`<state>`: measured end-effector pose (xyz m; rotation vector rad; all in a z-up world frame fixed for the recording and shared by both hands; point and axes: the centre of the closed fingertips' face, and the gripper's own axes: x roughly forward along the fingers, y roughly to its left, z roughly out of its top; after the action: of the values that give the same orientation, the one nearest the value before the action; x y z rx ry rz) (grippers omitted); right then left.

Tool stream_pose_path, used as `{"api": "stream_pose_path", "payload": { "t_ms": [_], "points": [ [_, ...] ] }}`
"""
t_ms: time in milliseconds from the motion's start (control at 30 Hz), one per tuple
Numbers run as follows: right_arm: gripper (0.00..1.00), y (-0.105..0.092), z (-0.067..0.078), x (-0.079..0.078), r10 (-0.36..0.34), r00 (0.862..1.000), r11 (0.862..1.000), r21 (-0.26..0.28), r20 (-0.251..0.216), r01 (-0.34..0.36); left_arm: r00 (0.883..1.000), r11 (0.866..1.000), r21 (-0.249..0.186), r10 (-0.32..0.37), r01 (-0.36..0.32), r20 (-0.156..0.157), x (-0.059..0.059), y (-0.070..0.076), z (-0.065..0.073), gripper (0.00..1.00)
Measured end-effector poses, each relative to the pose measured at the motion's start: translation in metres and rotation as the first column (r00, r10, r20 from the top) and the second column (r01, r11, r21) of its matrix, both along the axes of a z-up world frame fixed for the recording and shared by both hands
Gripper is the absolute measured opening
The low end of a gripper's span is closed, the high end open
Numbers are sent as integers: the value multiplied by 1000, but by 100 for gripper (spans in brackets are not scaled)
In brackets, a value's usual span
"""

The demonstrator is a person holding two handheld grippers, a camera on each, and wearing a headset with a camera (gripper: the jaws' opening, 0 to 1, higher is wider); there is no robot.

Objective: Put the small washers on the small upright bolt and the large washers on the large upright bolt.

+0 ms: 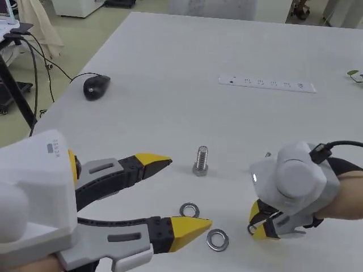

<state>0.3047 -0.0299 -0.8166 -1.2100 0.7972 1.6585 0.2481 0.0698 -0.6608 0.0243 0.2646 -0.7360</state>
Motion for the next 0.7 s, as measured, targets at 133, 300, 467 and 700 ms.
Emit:
{"api": "stream_pose_path", "payload": {
  "t_ms": [133, 300, 467, 700],
  "points": [
    [12, -4, 8, 12, -26, 1000, 1000, 7, 14, 26, 1000, 1000, 0, -4, 4, -3, 1, -1, -1, 57],
    [12, -8, 14, 25, -59, 998, 998, 19, 23, 59, 1000, 1000, -2, -8, 8, -5, 3, -2, -2, 57],
    [12, -12, 19, 35, -85, 996, 996, 29, 37, 84, 1000, 1000, -6, -11, 10, -7, 4, -4, -3, 57],
    [12, -17, 28, 49, -115, 992, 993, 39, 58, 113, 1000, 1000, -9, -10, 9, -13, 4, -5, -7, 57]
  ]
}}
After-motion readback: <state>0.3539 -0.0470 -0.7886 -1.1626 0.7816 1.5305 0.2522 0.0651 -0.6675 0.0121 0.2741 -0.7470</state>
